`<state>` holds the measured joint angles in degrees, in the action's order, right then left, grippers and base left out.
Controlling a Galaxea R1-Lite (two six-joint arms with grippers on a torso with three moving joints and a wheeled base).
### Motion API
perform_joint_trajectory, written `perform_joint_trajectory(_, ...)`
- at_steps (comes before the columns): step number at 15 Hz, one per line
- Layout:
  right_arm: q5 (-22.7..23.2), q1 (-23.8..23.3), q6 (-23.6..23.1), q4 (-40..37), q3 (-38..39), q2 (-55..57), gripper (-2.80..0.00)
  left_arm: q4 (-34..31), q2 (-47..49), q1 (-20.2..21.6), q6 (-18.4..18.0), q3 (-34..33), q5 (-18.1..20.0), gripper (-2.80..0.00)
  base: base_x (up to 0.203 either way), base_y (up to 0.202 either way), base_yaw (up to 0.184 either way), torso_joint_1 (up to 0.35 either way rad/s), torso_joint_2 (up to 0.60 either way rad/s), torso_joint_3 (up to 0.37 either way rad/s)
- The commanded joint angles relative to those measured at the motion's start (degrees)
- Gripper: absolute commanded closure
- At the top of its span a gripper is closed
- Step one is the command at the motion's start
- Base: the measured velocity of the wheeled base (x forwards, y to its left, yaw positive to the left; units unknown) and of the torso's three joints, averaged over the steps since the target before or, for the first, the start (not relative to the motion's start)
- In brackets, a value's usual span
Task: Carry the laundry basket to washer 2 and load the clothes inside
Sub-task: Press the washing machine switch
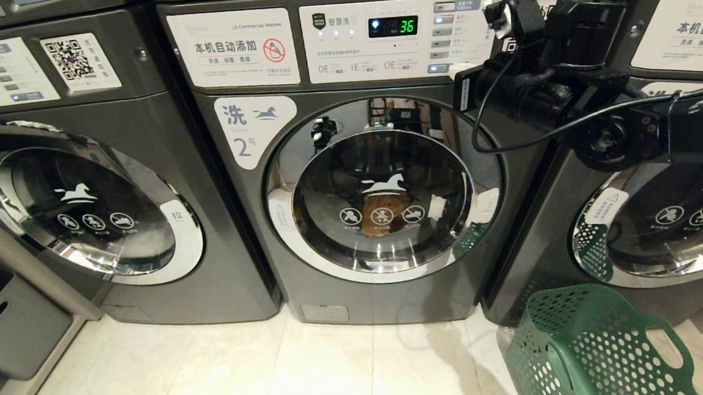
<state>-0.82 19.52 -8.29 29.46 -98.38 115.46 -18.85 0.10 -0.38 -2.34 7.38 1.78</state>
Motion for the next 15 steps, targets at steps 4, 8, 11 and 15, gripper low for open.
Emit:
perform_joint_trajectory(4,0.45,0.8,-0.06,0.15,0.04,-0.52,0.0,-0.05,-0.01,0.0,-0.03,0.01,-0.02,0.0,0.0,0.0,0.0,0.0,0.0,0.0)
perform_joint_trajectory(8,0.93,0.96,-0.06,0.15,0.02,-0.4,0.0,-0.07,-0.01,-0.06,-0.03,0.01,0.0,0.0,0.0,0.0,0.0,0.0,0.0,0.0)
perform_joint_trajectory(11,1.09,1.32,0.03,0.07,-0.4,-0.24,0.0,-0.13,-0.01,0.03,-0.03,0.01,0.07,0.0,0.0,0.0,0.0,0.0,0.0,0.0)
perform_joint_trajectory(15,1.79,2.19,0.03,-0.02,-0.79,0.5,0.0,-0.1,-0.01,0.03,-0.03,0.01,-0.02,0.0,0.0,0.0,0.0,0.0,0.0,0.0)
